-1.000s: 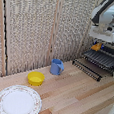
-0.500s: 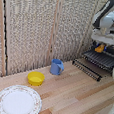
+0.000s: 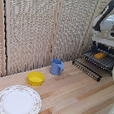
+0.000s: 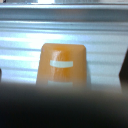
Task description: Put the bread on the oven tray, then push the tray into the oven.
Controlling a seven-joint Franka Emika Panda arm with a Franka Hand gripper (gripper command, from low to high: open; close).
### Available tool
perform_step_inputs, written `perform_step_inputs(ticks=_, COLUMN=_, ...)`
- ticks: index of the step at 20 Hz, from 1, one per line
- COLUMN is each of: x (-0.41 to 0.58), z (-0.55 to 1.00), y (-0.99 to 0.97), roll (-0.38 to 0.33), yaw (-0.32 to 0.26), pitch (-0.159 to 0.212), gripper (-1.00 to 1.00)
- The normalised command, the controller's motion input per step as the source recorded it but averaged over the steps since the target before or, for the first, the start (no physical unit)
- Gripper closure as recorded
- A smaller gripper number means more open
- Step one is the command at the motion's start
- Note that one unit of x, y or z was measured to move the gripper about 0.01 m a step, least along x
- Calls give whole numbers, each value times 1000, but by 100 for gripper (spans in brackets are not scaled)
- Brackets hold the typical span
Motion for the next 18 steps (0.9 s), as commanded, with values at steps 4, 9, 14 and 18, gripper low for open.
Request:
perform_step_inputs(ticks=4, x=104, z=58, y=282, roll=-64, yaw=30, pitch=31, gripper=-100)
perform_step_inputs(ticks=9, x=157, z=789, y=354, roll=-134, yaw=94, pitch=39, gripper=-100)
perform_step_inputs(ticks=14, x=114, z=988, y=469, roll=-58, yaw=106, pitch=60, gripper=-100)
perform_step_inputs(ticks=18, x=-141, z=934, y=679, roll=-7, yaw=48, pitch=62, gripper=-100)
